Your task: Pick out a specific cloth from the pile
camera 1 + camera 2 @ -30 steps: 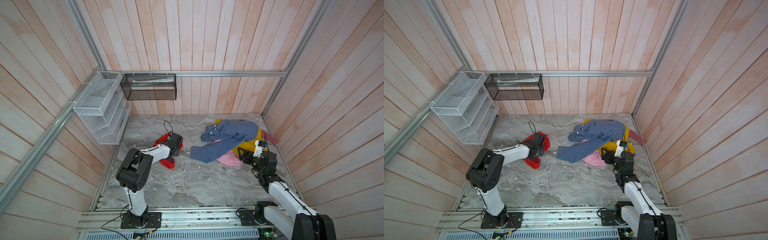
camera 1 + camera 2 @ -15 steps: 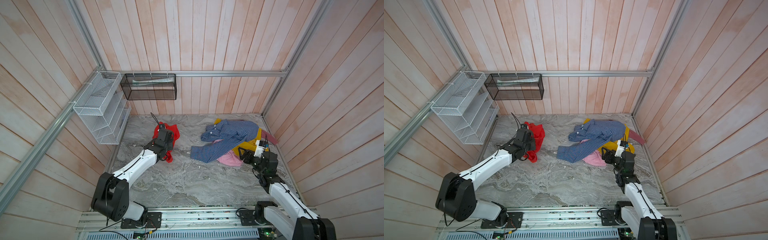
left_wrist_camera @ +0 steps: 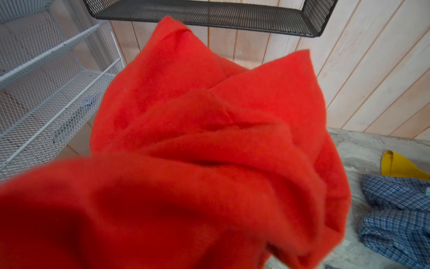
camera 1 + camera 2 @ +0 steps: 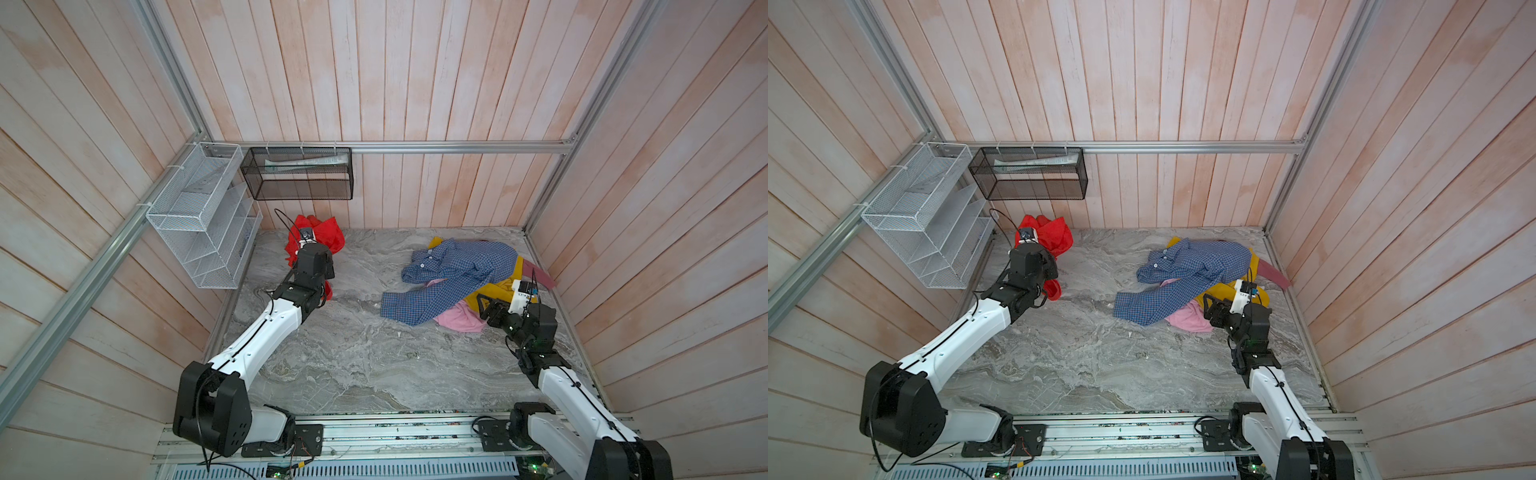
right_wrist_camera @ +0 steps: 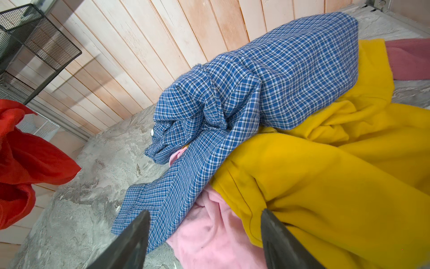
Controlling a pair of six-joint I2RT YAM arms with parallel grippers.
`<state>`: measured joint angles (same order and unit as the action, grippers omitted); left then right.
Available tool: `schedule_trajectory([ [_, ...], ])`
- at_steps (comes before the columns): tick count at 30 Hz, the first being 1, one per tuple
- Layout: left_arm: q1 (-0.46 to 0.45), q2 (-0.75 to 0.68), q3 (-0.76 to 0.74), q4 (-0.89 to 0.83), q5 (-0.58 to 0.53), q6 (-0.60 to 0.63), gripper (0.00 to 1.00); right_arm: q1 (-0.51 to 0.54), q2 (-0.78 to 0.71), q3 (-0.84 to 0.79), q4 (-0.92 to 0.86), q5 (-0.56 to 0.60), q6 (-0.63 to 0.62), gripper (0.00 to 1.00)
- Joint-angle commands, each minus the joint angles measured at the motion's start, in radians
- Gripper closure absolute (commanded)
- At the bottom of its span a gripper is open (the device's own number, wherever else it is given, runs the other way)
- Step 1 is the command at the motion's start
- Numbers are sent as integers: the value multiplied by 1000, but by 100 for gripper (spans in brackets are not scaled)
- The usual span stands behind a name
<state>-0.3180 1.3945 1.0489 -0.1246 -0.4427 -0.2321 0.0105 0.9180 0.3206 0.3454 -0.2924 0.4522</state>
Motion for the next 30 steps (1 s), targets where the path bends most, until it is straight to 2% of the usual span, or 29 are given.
schedule_trajectory([
  [1,31,56,33,118,-6,20,100,-6,-18,30,-17,-4,-18,25],
  [7,83,180,66,87,-66,-33,100,-4,-32,25,-23,4,-16,24],
  [15,112,383,132,-85,46,-98,100,-6,-32,28,-34,16,-30,24],
  [23,118,469,116,-166,96,-138,99,-6,-32,29,-49,38,-53,24],
  [25,118,479,131,-181,115,-132,91,-7,-29,32,-45,38,-52,24],
  [28,119,482,131,-172,147,-130,68,-6,-22,34,-43,38,-49,24],
  [30,118,483,130,-172,160,-137,57,-7,-22,35,-43,39,-46,24],
])
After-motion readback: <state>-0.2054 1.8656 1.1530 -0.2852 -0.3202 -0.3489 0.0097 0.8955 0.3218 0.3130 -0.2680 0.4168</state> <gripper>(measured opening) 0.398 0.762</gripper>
